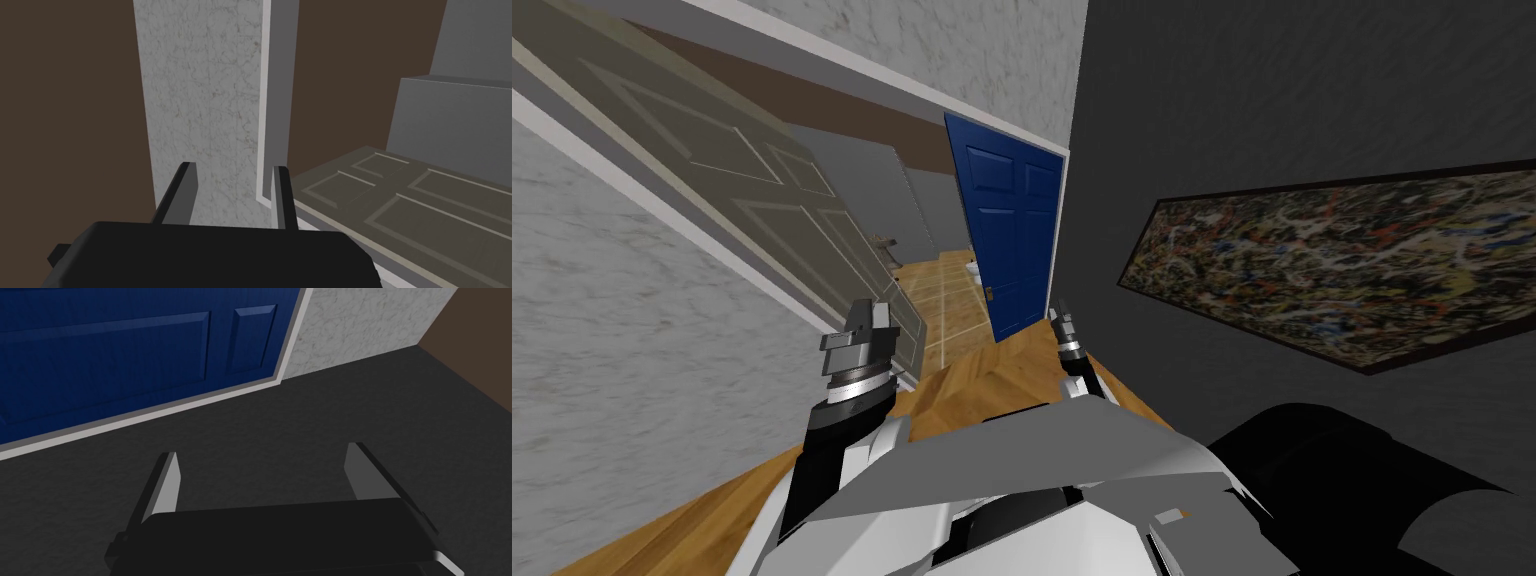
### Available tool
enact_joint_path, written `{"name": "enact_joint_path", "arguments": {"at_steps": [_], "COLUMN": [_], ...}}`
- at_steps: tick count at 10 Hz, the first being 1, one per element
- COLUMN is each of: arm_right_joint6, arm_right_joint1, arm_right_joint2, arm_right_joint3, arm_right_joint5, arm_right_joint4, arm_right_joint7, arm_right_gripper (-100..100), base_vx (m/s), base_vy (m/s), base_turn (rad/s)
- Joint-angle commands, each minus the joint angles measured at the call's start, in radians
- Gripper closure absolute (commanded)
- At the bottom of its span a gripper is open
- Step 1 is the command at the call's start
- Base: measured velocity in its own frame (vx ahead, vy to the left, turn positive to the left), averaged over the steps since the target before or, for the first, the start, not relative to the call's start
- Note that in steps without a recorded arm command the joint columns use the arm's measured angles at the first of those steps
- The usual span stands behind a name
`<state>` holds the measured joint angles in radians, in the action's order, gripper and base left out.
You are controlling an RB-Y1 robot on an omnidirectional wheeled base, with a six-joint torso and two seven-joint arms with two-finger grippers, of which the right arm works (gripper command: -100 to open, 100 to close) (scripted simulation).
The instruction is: Push the door open
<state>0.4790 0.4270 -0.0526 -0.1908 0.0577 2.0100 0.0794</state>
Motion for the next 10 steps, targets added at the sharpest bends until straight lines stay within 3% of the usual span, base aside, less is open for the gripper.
{"name": "enact_joint_path", "arguments": {"at_steps": [1, 4, 10], "arm_right_joint6": [0.006, 0.019, 0.056], "arm_right_joint1": [-0.018, -0.037, -0.091], "arm_right_joint2": [-0.001, -0.009, -0.029], "arm_right_joint3": [-0.018, -0.049, -0.138], "arm_right_joint5": [-0.002, -0.003, -0.006], "arm_right_joint4": [-0.036, -0.089, -0.238], "arm_right_joint7": [0.0, -0.006, -0.023], "arm_right_gripper": [-100, -100, -100], "base_vx": [0.13, 0.096, 0.125], "base_vy": [0.03, 0.031, 0.047], "base_turn": [-0.042, -0.067, -0.097]}}
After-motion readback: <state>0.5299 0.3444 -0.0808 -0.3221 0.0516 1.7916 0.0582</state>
